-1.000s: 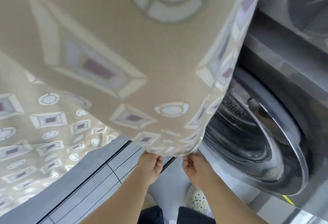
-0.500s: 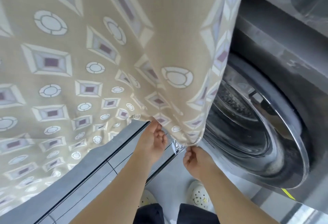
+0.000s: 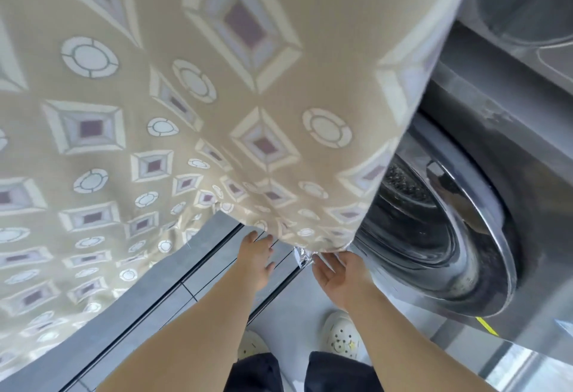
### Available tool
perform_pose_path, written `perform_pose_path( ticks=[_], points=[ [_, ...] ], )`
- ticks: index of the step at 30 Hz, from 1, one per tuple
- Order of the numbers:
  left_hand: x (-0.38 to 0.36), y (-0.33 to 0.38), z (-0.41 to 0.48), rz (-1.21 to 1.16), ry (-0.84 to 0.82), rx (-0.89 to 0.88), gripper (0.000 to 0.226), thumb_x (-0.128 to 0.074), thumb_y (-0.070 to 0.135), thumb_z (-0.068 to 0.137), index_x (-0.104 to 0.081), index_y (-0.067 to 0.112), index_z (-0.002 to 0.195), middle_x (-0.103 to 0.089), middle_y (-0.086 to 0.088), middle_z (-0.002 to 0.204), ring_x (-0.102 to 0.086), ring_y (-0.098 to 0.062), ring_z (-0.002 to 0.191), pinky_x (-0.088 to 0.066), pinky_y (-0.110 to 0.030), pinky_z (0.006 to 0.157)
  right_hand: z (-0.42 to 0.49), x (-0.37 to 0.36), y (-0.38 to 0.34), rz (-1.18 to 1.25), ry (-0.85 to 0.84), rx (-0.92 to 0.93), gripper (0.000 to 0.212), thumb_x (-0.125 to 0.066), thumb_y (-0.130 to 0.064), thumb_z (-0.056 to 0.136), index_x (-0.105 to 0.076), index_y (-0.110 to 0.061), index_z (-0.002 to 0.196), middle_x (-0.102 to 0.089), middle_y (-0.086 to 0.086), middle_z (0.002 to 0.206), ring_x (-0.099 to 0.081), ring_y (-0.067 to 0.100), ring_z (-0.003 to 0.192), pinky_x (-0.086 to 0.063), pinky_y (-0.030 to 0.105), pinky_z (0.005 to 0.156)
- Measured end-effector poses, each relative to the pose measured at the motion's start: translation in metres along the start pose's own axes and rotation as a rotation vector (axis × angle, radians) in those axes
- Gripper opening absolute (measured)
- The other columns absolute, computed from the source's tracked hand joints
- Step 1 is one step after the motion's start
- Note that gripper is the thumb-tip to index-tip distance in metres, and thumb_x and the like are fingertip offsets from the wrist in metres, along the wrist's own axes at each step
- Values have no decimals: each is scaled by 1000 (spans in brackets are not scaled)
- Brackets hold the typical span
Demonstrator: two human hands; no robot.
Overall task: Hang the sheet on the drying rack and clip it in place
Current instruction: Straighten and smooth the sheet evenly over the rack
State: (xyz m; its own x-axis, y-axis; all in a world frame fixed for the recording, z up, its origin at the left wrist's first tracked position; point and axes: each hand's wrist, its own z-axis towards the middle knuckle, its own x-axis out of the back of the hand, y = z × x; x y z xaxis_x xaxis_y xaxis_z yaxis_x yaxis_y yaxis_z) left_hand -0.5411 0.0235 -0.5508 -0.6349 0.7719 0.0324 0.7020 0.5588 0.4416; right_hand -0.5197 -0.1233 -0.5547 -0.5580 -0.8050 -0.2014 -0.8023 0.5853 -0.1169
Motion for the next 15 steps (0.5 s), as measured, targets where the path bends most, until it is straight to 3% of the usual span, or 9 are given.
perform_pose_path(
  ticks=[1, 3, 6, 8, 11, 13, 15],
  points=[
    [1, 1, -5, 25, 1, 30, 45, -41, 4, 97, -35, 13, 140, -45, -6, 115, -42, -20, 103, -38, -39, 97, -3, -1, 0, -40, 10, 10, 20, -44, -14, 97, -55, -4, 110, -61, 10, 108, -60, 26, 81, -51, 35, 63],
    [3, 7, -17, 24, 25, 61, 38, -41, 3, 97, -46, 13, 133, -57, -9, 111, -52, -19, 97, -44, -31, 78, -15, -5, 2, -98, 36, 25, 27, -45, -16, 96, -54, -7, 121, -61, 9, 108, -60, 25, 79, -50, 34, 63],
    [0, 26, -54, 49, 19, -39, 24, -42, 2, 95, -56, 12, 111, -59, -3, 81, -54, -12, 70, -36, -21, 57, -45, -19, 4, -146, 76, 51, 27, -44, -15, 96, -53, -8, 121, -65, 7, 96, -59, 20, 71, -50, 29, 57],
    [-2, 44, -86, 72, -5, -160, 16, -46, 3, 93, -57, 13, 93, -58, -1, 75, -53, -12, 67, -36, -22, 59, -76, -36, 1, -190, 66, 121, 19, -43, -13, 96, -55, -8, 109, -64, 5, 82, -57, 18, 65, -51, 26, 53],
    [-1, 74, -140, 134, -27, -355, 20, -54, -1, 86, -57, 16, 76, -59, -2, 73, -56, -13, 67, -40, -24, 62, -137, -64, -6, -279, 17, 330, 14, -45, -7, 93, -58, -9, 89, -61, 4, 77, -55, 17, 62, -44, 24, 56],
    [0, 91, -171, 154, -47, -430, 22, -55, -1, 85, -58, 18, 74, -61, -1, 75, -58, -13, 67, -42, -26, 64, -177, -79, -8, -355, -64, 500, 16, -51, -6, 88, -55, -9, 104, -59, 3, 84, -55, 19, 69, -44, 27, 61],
    [3, 110, -204, 157, -77, -487, 21, -55, 0, 85, -60, 18, 77, -62, -1, 78, -60, -13, 68, -43, -28, 67, -219, -93, -11, -488, -177, 672, 55, -66, -15, 79, -40, -20, 127, -58, 2, 95, -58, 21, 82, -47, 31, 74]
  ],
)
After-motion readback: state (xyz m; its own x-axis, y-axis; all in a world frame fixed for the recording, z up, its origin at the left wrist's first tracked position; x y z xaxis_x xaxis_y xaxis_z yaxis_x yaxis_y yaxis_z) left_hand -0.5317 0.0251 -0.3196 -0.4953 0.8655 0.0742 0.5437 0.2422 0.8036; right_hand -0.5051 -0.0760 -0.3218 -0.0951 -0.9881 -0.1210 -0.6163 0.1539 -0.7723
